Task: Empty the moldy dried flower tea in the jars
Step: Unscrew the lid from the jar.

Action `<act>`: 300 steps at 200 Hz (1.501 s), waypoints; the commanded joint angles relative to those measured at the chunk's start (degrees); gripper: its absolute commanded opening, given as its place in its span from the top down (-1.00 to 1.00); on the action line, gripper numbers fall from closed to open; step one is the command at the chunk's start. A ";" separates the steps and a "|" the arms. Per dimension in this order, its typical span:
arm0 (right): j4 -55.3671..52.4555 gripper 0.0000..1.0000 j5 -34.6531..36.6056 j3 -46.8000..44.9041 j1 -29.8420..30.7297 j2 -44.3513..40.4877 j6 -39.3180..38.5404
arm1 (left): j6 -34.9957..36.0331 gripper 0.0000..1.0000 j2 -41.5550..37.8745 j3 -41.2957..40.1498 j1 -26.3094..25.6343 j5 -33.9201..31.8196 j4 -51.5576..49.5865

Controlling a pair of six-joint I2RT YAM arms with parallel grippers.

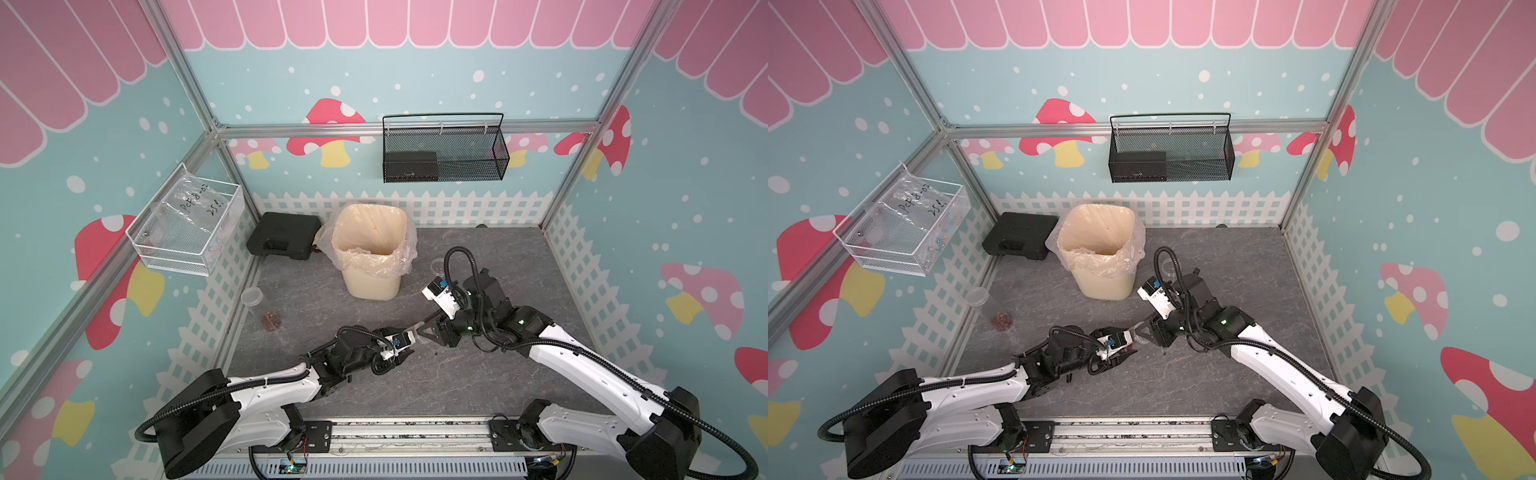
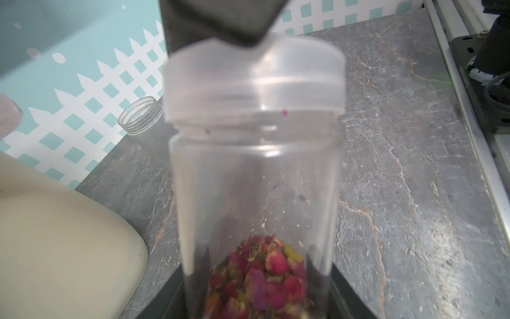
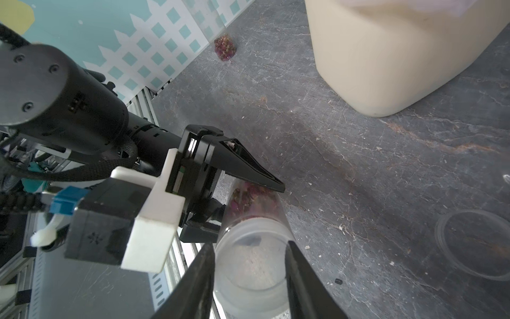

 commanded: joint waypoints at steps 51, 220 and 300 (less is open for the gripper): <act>-5.66 -0.80 1.87 2.40 0.02 1.48 -2.11 | 0.94 0.94 -1.21 0.21 -0.23 0.44 2.02; -8.12 -0.09 -1.27 4.69 -0.25 -0.46 -17.97 | 0.19 0.94 -3.22 -1.59 -0.23 3.62 2.30; -7.32 0.23 2.00 6.75 -0.24 -0.33 -43.96 | -0.21 0.93 -3.50 -1.37 -0.23 7.72 1.35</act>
